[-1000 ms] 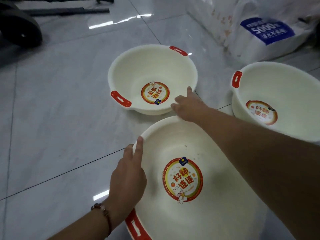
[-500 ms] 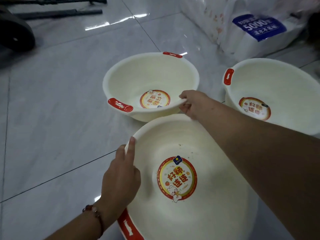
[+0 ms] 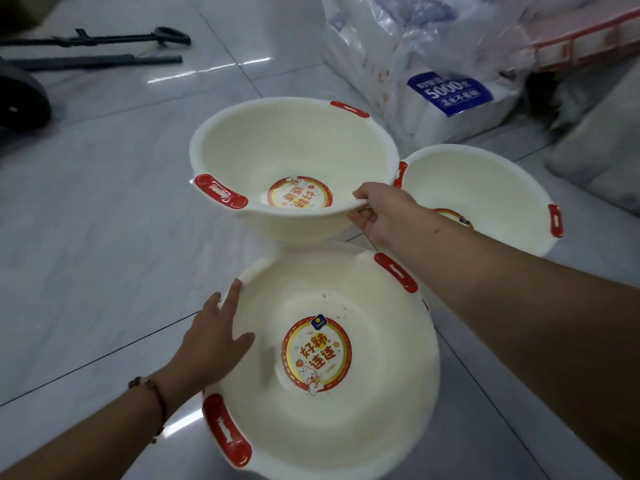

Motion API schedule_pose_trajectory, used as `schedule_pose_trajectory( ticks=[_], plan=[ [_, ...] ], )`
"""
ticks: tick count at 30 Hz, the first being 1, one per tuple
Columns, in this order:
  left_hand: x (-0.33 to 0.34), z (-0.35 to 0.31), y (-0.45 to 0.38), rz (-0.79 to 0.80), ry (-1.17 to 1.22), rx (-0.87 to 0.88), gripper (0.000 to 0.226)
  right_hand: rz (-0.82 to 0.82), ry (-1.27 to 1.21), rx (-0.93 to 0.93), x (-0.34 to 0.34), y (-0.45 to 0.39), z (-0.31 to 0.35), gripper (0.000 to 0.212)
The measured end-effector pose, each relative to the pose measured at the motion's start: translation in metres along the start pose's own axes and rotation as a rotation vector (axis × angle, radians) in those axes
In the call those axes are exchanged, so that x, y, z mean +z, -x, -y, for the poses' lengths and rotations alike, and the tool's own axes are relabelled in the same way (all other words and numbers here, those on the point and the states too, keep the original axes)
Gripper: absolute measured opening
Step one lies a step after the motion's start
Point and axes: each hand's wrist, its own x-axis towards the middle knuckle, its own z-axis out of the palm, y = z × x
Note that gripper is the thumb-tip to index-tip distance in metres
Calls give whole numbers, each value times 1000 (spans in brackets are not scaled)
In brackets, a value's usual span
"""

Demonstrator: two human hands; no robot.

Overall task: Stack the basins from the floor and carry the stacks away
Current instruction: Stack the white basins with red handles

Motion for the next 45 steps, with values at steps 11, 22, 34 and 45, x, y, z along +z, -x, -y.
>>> schedule_pose_trajectory(
  ticks=[11, 22, 34, 45],
  plan=[
    [-138, -91, 46, 243, 1316, -232, 76, 8, -165, -7, -89, 112, 9, 13],
    [-141, -114, 85, 203, 1095, -360, 48, 51, 1, 86, -134, 168, -32, 22],
    [-98, -71, 101, 152, 1063, -468, 17, 36, 365, -60, -178, 149, -48, 36],
    [-83, -40, 99, 210, 904, -474, 14, 119, 776, -17, -188, 135, -83, 33]
  ],
)
